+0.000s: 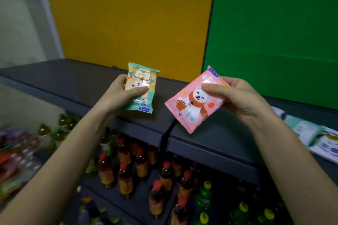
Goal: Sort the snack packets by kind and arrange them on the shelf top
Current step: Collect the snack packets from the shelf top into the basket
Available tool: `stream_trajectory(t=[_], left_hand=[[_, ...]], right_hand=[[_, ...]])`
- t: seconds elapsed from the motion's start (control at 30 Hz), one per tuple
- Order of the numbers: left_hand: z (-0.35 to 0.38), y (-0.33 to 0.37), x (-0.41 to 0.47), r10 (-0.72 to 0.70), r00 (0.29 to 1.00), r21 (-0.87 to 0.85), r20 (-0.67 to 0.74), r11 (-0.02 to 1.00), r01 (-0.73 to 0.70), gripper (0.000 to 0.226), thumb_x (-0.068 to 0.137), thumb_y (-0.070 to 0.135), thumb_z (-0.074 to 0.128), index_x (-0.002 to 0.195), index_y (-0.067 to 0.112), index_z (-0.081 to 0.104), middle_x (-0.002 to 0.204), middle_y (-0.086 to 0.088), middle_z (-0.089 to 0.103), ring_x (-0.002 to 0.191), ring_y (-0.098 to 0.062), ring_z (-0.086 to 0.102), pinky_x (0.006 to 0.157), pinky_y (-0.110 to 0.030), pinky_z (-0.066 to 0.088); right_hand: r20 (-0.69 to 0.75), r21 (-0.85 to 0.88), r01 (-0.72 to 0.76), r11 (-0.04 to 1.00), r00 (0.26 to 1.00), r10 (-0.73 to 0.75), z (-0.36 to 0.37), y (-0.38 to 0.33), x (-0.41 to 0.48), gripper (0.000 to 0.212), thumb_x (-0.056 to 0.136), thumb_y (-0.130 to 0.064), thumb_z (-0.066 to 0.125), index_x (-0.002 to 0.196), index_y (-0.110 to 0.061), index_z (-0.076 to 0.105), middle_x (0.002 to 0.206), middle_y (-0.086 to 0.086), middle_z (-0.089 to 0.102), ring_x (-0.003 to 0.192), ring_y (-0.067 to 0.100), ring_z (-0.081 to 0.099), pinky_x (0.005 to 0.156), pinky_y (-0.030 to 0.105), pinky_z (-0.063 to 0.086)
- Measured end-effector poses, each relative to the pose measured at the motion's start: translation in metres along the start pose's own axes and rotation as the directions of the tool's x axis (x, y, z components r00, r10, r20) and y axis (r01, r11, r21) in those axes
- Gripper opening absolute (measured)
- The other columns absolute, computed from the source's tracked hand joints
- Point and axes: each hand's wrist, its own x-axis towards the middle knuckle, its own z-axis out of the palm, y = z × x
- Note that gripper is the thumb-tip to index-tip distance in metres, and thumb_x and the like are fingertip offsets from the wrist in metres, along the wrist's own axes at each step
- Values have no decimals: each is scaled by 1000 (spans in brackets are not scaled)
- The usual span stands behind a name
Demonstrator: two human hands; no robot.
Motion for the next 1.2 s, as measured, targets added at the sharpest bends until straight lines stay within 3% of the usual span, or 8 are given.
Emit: stream_trajectory(t=[0.23,0.33,0.47,0.6,0.7,0.87,1.0,1.2], left_hand=[[-133,-31,-103,-104,915,-34,-391,995,99,42,78,22,72,113,16,50,95,-5,70,69,-14,70,57,-26,56],[-188,-50,-153,-133,829,-53,-544,991,124,38,79,19,71,110,16,49,95,-5,69,66,-11,70,56,-25,57],[-263,-85,-222,-160,715,-54,-681,984,169,42,80,17,71,115,10,49,103,-9,69,79,-20,71,66,-32,59],[-329,-123,-291,-211,578,-122,-788,974,190,36,80,11,70,111,11,51,99,-9,69,74,-17,70,59,-27,58],[-379,-155,-337,-276,480,-182,-833,955,235,27,81,8,69,100,16,51,91,-6,68,60,-10,68,50,-21,54],[-457,-215,-394,-400,345,-285,-849,897,339,29,83,11,68,105,11,49,93,-9,67,70,-19,66,55,-25,57],[-502,-267,-410,-492,264,-394,-829,851,348,25,82,11,68,100,14,51,94,-10,67,68,-17,67,58,-27,57],[-559,-352,-396,-592,220,-507,-775,791,343,26,84,8,65,104,14,49,90,-6,67,60,-10,68,52,-22,56]], right_hand=[[408,28,15,999,913,-25,152,10,3,12,73,-11,74,84,-11,68,69,2,73,59,11,68,60,20,56],[558,-13,-19,1000,829,23,228,32,-7,13,73,-13,76,84,-11,69,73,6,74,64,15,69,68,26,56],[688,-78,-76,994,717,109,336,68,-28,8,75,-8,72,79,-13,67,66,4,72,60,15,66,63,25,53],[774,-164,-130,978,598,209,444,105,-52,14,79,-4,65,68,-13,67,57,2,66,57,17,59,54,23,47],[821,-259,-189,947,474,319,519,137,-70,21,81,-5,60,63,-15,66,61,6,61,58,18,53,54,27,39],[823,-400,-335,853,277,495,623,200,-99,10,85,-3,60,93,-3,66,77,8,69,61,10,66,55,16,53],[790,-420,-495,761,213,575,693,248,-112,11,86,-4,60,96,1,63,83,13,67,69,17,66,63,22,55],[707,-535,-509,675,168,687,784,325,-112,20,80,-20,69,94,-7,62,78,10,70,70,21,67,71,33,55]])
